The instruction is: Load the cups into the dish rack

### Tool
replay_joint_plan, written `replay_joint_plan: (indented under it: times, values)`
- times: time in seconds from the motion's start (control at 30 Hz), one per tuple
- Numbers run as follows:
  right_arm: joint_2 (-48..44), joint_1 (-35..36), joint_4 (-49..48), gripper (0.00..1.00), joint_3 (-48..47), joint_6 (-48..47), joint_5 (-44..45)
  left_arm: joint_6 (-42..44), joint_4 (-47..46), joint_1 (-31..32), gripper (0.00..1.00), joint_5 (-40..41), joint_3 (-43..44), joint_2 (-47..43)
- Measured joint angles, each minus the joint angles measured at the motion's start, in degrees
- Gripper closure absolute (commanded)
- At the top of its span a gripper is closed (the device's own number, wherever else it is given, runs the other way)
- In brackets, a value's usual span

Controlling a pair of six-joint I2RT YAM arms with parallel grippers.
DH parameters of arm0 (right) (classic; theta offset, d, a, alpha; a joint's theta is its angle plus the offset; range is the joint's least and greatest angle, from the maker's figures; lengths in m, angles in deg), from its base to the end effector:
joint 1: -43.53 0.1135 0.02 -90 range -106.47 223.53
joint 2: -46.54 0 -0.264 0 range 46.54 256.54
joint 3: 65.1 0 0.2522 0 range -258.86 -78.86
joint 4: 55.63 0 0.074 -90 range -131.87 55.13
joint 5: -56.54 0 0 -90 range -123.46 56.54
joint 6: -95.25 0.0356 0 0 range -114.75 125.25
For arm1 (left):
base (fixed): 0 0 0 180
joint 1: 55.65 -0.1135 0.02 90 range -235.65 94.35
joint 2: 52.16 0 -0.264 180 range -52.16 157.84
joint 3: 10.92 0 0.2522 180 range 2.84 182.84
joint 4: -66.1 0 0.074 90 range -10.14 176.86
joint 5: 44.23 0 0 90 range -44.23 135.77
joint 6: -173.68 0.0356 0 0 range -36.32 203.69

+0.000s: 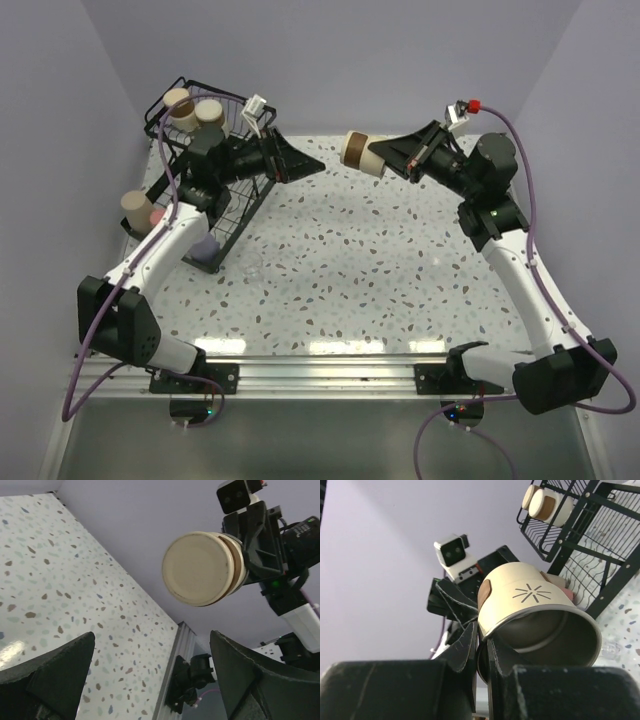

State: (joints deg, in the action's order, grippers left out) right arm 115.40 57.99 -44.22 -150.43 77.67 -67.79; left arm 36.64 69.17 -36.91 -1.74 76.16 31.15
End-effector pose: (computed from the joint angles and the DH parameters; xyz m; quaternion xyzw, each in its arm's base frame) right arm 0.2561 0.0868 0.4404 0.1221 0.6698 0.6293 0.3747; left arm 0.3125 -0.1338 0.3935 0.1206 0.6938 -0.5913 0.3930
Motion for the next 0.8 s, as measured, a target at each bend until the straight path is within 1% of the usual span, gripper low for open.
replay_joint_plan:
  times: [0.1, 0.23, 0.43, 0.6, 0.8]
  values:
    - [0.2, 0.0, -3.5, 1.0, 1.9, 2.7, 0.0, -6.1, -9.2, 0.0, 0.0, -1.9, -5.0, 0.0]
    - [0.2, 0.4, -5.1, 1.0, 3.1, 4.4, 0.1, -15.6, -22.3, 0.0, 0.0, -3.5, -11.1, 0.2]
    - [1.1, 2.7, -7.0, 1.0, 2.9, 4.8, -0.4, -22.5, -35.4, 0.1, 0.0, -5.1, -12.6, 0.4]
    - [3.5, 6.7, -7.0, 1.0, 2.1, 4.3, -0.8, -24.3, -39.2, 0.7, 0.0, -5.2, -12.6, 0.5]
    - [5.1, 10.3, -8.4, 1.0, 0.6, 4.1, -0.2, -22.1, -37.2, 1.5, 0.0, -5.1, -12.7, 0.8]
